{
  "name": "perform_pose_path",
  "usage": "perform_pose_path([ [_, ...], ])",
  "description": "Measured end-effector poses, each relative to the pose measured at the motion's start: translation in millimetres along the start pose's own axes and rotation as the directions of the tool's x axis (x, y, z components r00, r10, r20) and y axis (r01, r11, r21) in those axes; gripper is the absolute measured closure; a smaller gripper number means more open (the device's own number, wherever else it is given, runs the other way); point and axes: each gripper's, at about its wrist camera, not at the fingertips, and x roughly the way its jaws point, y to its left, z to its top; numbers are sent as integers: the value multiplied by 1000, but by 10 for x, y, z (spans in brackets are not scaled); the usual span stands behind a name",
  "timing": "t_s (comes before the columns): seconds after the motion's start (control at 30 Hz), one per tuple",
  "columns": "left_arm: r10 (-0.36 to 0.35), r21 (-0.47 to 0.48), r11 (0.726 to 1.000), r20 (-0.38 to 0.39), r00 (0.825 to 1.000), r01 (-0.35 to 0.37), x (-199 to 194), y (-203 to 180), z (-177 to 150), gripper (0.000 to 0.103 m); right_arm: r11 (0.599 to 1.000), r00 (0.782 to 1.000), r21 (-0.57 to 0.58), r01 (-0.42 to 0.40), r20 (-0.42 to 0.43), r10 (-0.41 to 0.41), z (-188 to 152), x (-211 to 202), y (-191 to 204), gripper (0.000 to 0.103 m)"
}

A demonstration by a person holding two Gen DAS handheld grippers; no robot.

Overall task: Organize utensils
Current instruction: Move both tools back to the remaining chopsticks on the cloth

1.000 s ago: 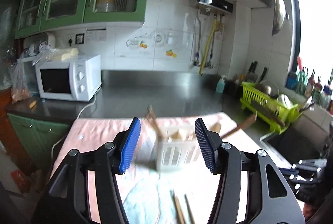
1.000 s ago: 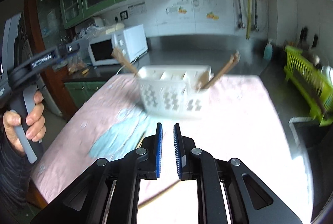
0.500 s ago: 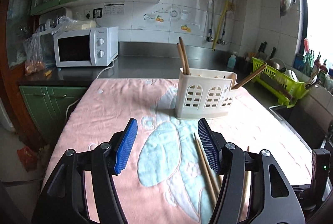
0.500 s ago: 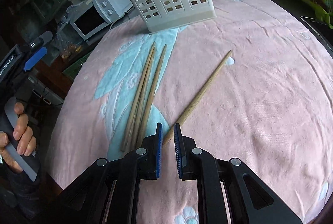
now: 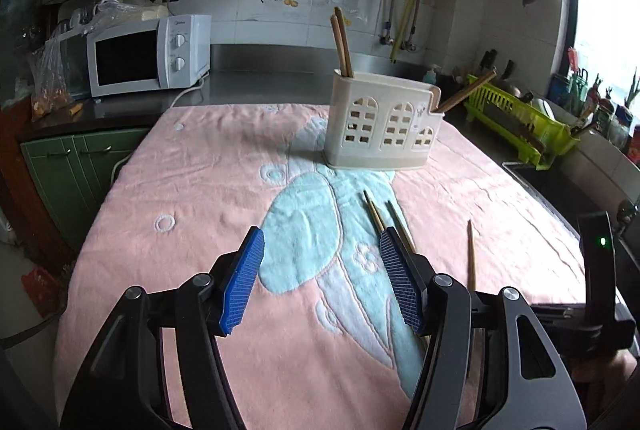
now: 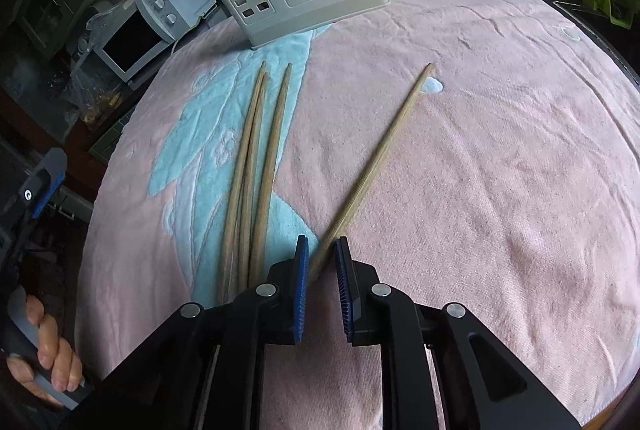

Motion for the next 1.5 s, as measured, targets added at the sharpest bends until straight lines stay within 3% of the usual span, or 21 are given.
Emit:
perform_pose_path([
  [0.3, -62, 10, 998, -108, 992, 63, 172, -196, -347, 43, 992, 998, 112, -59, -17, 61, 78, 21, -140, 89],
  [0.53, -67, 4, 998, -122, 990, 68, 189, -205, -405, 43, 994, 999, 100, -33, -19, 35, 96, 45, -58, 88],
  [0.87, -92, -11, 996, -141, 986, 92, 176, -220, -458, 43, 994, 997, -79, 72, -2, -72, 67, 73, 112, 91],
  [1.1, -130, -24, 992, -185, 974, 128, 249, -293, -527, 44, 973, 990, -182, 140, 23, -138, 113, 8, -35, 95],
  [1.2, -150, -26, 989, -207, 967, 148, 301, -378, -575, 44, 972, 991, -192, 133, 28, -130, 132, -20, -130, 95],
  [1.33, -168, -25, 986, -242, 956, 166, 392, -493, -630, 62, 971, 991, -198, 134, 45, -128, 108, -40, -188, 93],
  [1.5, -164, -42, 986, -274, 948, 158, 525, -578, -662, 71, 973, 992, -199, 121, 65, -110, -7, -110, -226, 89],
])
